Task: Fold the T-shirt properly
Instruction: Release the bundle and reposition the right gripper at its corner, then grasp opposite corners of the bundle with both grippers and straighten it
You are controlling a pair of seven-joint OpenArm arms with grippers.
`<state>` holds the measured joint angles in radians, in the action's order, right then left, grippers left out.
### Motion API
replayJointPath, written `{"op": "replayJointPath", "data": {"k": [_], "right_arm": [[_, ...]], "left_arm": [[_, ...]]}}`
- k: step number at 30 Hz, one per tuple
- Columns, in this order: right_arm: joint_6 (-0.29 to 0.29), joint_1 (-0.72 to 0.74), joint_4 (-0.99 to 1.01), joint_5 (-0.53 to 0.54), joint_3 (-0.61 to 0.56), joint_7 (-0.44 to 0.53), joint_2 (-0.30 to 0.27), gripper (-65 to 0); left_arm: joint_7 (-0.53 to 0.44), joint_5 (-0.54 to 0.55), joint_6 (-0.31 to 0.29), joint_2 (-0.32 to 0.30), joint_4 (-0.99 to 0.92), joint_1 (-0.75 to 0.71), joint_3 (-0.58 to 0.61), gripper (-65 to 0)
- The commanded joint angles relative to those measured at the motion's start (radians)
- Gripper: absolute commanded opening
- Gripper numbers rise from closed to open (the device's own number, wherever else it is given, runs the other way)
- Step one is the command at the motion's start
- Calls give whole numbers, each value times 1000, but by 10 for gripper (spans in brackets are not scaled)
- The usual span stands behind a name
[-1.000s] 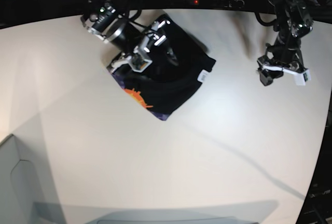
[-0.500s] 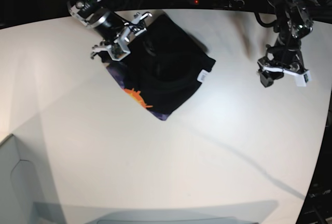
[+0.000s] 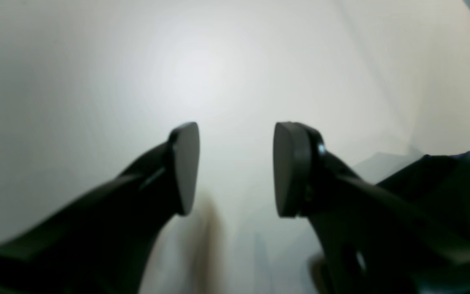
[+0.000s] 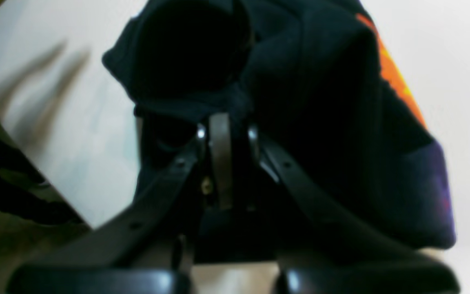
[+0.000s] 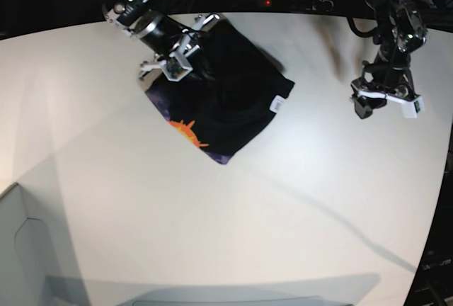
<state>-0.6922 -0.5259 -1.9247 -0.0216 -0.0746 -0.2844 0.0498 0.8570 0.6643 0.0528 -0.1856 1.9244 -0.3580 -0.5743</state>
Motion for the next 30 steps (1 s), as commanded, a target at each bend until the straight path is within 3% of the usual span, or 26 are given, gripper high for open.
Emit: {"op": "replayJointPath", "data": {"k": [1, 6, 12, 15, 18, 21, 26, 30], "right_arm": [[-6, -13, -23, 18, -3, 32, 3, -650], [-6, -81, -75, 16, -58, 34, -1, -650], [-6, -104, -85, 15, -219, 26, -66, -650], [-6, -95, -81, 15, -273, 20, -110, -551], [-6, -69, -81, 16, -281, -32, -129, -399], [-6, -53, -86, 16, -279, -80, -149, -307], [-6, -52, -95, 16, -276, -80, -207, -253], [-6, -41, -108, 16, -259, -78, -236, -253]], "left_arm": [[-15, 10, -1, -15, 19, 0, -8, -361], [-15, 10, -1, -18, 19, 3, -8, -361], [-15, 5, -1, -18, 19, 6, -8, -361], [-15, 5, -1, -19, 19, 6, -8, -361], [-15, 7, -1, -19, 19, 3, -8, -361], [-14, 10, -1, -16, 19, -2, -8, -361], [-14, 27, -1, -4, 20, -60, 0, -360], [-14, 134, -1, 5, 20, -126, -6, -360]]}}
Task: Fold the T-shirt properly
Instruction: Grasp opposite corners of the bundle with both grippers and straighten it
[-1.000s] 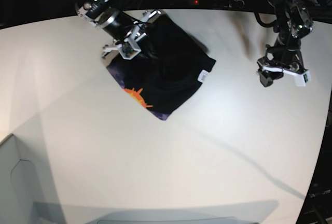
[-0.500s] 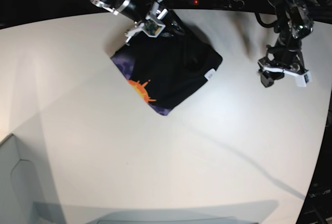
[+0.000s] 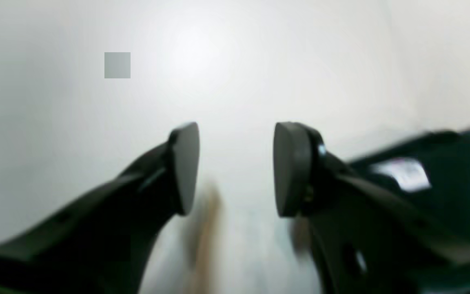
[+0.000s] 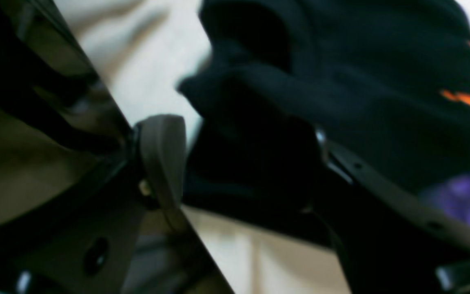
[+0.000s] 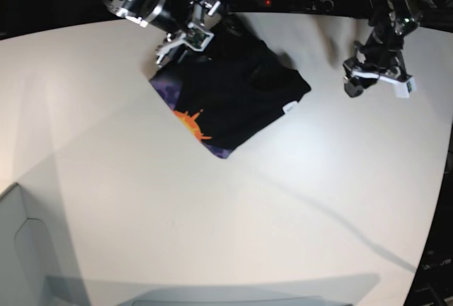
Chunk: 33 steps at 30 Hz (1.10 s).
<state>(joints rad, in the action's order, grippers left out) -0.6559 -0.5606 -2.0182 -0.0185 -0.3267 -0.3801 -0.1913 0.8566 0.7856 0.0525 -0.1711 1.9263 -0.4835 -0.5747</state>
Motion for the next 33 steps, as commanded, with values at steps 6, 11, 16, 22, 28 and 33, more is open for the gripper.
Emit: {"op": "replayJointPath", "data": {"k": [6, 11, 16, 22, 28, 33], "right_arm": [[-42, 34, -14, 13, 99, 17, 31, -252], [-42, 107, -8, 13, 169, 10, 56, -252], [-42, 175, -5, 13, 209, 8, 63, -252], [-42, 188, -5, 13, 209, 8, 63, -252], [-42, 188, 4, 13, 209, 8, 63, -252], [-42, 212, 10, 13, 266, 8, 66, -252]], "left_arm": [[-13, 169, -1, -2, 19, -86, 43, -360], [-20, 177, 2, 0, 19, -82, 169, -318], [-23, 179, 2, 0, 15, -71, 290, -315], [-23, 169, 2, 23, 5, -45, 365, -314], [-13, 169, 8, 55, -97, 42, 397, -314], [-17, 168, 8, 52, -241, 122, 417, -317]]}}
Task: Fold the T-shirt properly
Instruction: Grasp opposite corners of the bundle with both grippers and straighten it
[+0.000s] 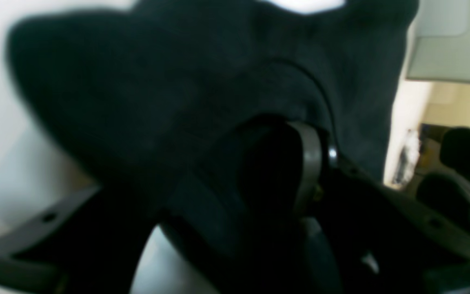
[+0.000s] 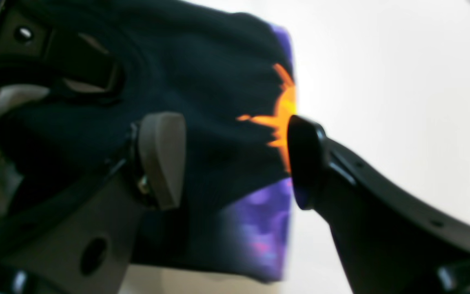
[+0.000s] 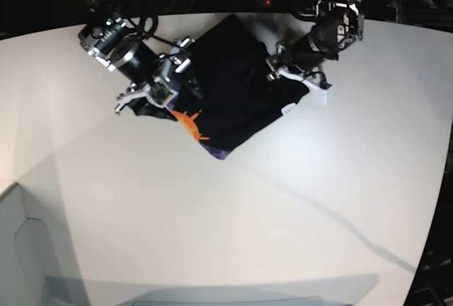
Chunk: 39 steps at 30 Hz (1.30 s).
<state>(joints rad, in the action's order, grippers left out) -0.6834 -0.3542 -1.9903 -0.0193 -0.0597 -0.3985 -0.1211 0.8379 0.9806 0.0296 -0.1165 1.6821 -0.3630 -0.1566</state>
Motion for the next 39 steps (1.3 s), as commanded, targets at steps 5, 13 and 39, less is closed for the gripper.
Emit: {"op": "replayJointPath", "data": {"k": [5, 13, 39], "right_arm": [[-15, 42, -17, 14, 96, 25, 57, -253], [-15, 105, 4, 14, 254, 25, 140, -253], [-15, 165, 121, 14, 291, 25, 156, -253]], "left_arm": [[2, -32, 31, -25, -176, 161, 55, -400], [4, -208, 23, -53, -426, 476, 337, -640], [140, -228, 31, -76, -224, 700, 458, -67]]}}
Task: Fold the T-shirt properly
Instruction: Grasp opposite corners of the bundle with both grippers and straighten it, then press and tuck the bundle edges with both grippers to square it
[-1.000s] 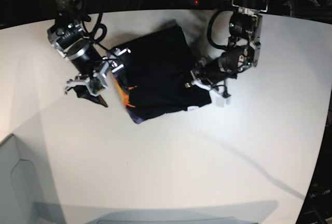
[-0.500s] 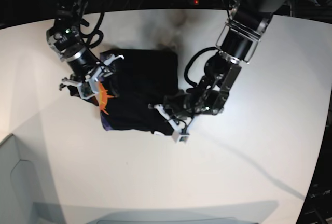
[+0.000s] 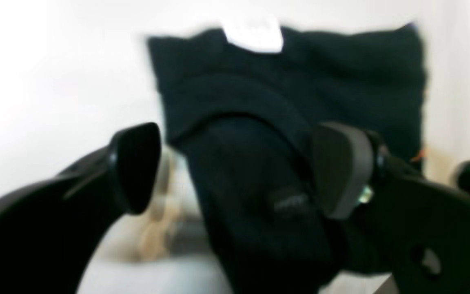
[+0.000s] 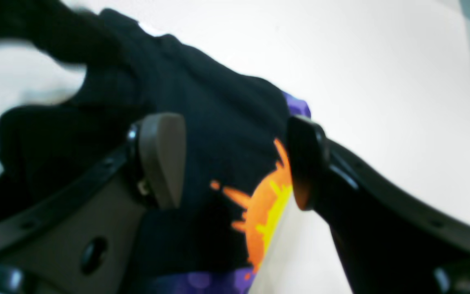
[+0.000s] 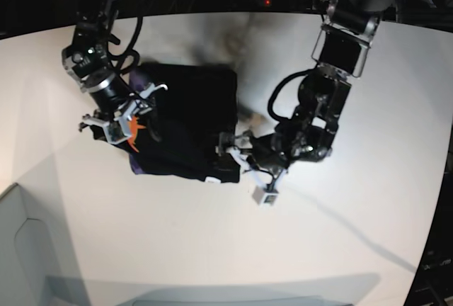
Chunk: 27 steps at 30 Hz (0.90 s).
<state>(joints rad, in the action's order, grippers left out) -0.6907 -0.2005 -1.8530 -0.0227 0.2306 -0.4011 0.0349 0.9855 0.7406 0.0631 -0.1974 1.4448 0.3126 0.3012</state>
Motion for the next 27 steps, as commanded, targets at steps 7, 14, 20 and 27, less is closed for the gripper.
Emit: {"op": "replayJointPath", "data": {"k": [7, 14, 20, 27], "right_arm": [[-7, 22, -17, 17, 2, 28, -2, -253], [-7, 22, -17, 17, 20, 29, 0, -253], [-7, 22, -17, 17, 20, 29, 0, -254], [-7, 16, -15, 17, 20, 29, -3, -254]], "left_arm": [[-20, 75, -7, -29, 284, -292, -198, -62], [-132, 73, -10, -30, 474, -487, -159, -66], [-164, 6, -9, -47, 482, -514, -66, -159], [-167, -145, -3, -9, 475, -550, -35, -127]]}}
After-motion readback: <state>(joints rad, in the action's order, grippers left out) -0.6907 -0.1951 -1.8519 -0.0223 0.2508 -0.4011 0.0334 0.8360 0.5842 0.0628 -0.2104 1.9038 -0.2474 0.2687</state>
